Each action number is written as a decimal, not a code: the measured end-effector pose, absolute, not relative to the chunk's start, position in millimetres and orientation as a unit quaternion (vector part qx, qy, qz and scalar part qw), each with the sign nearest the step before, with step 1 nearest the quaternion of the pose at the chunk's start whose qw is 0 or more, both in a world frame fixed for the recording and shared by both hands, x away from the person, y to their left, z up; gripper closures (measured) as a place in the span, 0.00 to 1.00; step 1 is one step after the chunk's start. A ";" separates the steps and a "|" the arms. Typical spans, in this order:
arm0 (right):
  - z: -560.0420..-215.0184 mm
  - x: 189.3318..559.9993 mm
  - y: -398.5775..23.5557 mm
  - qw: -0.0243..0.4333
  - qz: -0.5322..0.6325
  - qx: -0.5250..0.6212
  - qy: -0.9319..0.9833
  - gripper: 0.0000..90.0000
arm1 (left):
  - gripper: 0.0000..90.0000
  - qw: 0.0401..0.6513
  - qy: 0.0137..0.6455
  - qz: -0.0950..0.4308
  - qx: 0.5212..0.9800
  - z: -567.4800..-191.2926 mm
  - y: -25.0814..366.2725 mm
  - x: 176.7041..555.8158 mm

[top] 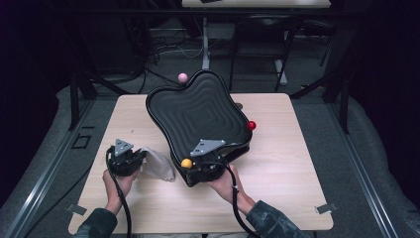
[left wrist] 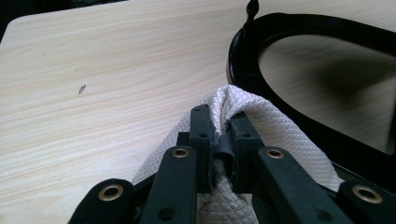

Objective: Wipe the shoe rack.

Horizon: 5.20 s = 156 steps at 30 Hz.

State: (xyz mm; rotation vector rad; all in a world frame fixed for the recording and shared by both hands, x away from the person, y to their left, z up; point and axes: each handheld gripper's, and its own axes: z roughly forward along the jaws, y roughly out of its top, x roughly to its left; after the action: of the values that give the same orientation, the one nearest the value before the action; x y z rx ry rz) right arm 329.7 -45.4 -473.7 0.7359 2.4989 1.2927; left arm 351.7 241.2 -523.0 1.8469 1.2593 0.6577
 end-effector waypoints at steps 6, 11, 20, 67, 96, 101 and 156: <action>-473.9 328.8 -44.2 0.126 0.436 0.243 0.857 0.66 | 0.92 0.396 0.497 0.259 0.728 -522.9 241.2 351.8; -473.4 328.3 -49.0 0.123 0.435 0.241 0.859 0.66 | 0.92 0.395 0.495 0.258 0.730 -523.2 241.7 351.9; -472.0 322.2 -77.7 0.123 0.429 0.240 0.862 0.66 | 0.92 0.395 0.490 0.255 0.734 -524.3 240.3 353.6; -486.8 325.0 -184.9 0.296 0.411 0.470 0.723 0.66 | 0.92 0.413 0.448 0.220 0.762 -527.1 201.8 384.2; -484.2 389.9 -204.9 0.219 0.448 0.371 0.784 0.66 | 0.92 0.418 0.469 0.242 0.740 -522.0 231.2 355.7; -485.1 391.7 -189.7 0.243 0.429 0.404 0.770 0.66 | 0.92 0.421 0.463 0.241 0.742 -521.0 230.4 357.7; -488.7 389.4 -186.4 0.259 0.432 0.409 0.761 0.66 | 0.93 0.432 0.343 0.262 0.792 -389.0 182.8 451.7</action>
State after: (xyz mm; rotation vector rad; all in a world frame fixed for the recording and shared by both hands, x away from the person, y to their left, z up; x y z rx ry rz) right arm 389.4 -186.4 -488.7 1.1090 2.0618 1.1715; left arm 451.7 182.8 -389.0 1.9732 0.8555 0.6536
